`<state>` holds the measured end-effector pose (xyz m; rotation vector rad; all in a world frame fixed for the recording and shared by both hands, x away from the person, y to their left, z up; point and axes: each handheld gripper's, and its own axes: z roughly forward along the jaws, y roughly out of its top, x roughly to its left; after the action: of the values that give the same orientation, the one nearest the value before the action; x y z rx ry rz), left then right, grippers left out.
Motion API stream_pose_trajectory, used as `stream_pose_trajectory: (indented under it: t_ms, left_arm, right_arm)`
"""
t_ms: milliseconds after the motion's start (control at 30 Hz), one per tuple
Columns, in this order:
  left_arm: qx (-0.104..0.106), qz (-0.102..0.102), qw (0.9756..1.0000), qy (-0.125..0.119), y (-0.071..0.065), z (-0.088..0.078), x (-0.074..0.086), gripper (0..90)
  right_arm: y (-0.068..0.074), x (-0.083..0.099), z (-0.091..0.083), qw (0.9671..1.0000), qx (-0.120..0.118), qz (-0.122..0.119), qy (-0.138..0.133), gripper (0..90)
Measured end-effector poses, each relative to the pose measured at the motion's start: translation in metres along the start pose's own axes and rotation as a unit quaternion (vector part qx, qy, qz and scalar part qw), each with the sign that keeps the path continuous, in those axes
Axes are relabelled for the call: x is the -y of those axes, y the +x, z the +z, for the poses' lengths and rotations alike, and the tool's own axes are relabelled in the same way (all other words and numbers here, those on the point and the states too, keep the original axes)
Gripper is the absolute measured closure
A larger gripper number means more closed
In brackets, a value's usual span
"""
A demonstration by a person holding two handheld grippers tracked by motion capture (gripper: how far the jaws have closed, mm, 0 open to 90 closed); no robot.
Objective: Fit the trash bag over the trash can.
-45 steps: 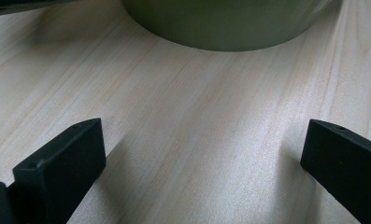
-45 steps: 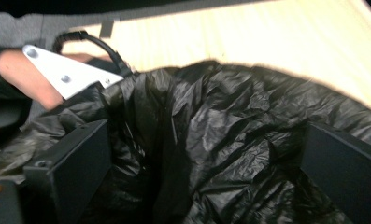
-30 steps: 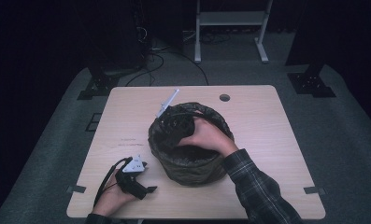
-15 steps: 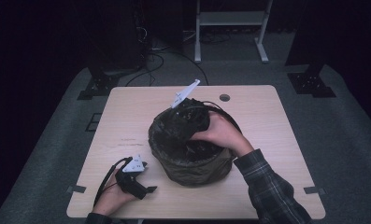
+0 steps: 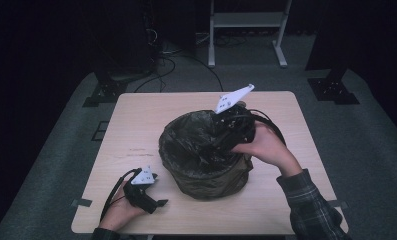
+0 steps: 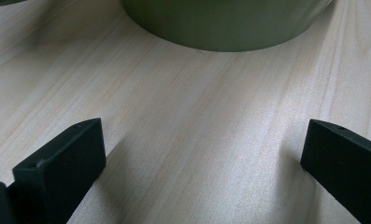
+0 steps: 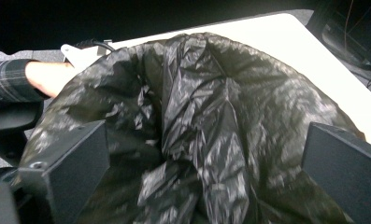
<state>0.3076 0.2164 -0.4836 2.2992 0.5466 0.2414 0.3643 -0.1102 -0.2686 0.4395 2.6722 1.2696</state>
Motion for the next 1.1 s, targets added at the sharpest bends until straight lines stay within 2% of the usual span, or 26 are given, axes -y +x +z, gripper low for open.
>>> stream_pose_trajectory:
  t_ms: [67,100,300,600,833,1100]
  left_arm:
    - [0.000,0.000,1.0000,0.000,0.000,0.000,0.000,0.0]
    - [0.000,0.000,1.0000,0.000,0.000,0.000,0.000,0.0]
    - [0.000,0.000,1.0000,0.000,0.000,0.000,0.000,0.0]
    - [0.000,0.000,1.0000,0.000,0.000,0.000,0.000,0.0]
    - [0.000,0.000,1.0000,0.000,0.000,0.000,0.000,0.0]
    - [0.000,0.000,1.0000,0.001,0.000,0.000,0.000,0.0]
  right_arm:
    - [0.000,0.003,-0.004,1.0000,0.003,0.001,-0.002,0.4]
    - [0.001,0.009,-0.013,0.9999,0.007,0.007,-0.013,0.4]
    - [0.003,0.031,-0.034,0.9987,0.020,0.017,-0.043,0.3]
    - [0.008,0.067,-0.052,0.9977,0.036,0.032,-0.048,0.3]
    - [0.014,0.086,-0.055,0.9973,0.039,0.037,-0.051,0.4]
    - [0.020,0.116,-0.045,0.9964,0.040,0.050,-0.056,0.3]
